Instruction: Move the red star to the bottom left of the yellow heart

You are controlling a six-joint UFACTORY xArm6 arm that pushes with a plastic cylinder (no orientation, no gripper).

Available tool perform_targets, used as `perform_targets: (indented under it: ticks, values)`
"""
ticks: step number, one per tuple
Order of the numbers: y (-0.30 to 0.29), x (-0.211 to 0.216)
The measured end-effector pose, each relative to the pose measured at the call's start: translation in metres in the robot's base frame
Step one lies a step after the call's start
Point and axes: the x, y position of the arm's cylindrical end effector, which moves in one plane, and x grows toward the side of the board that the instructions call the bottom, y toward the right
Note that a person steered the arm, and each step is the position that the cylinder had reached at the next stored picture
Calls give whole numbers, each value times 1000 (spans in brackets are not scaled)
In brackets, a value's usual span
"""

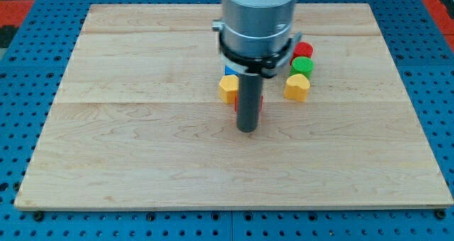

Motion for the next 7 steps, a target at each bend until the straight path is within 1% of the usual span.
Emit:
perform_targets:
  ticks: [1,2,4,5,6,7]
  values:
    - [-41,0]
    - [-57,-1]
    - [12,-22]
    - [44,-24]
    - [49,-23]
    - [-5,-14]
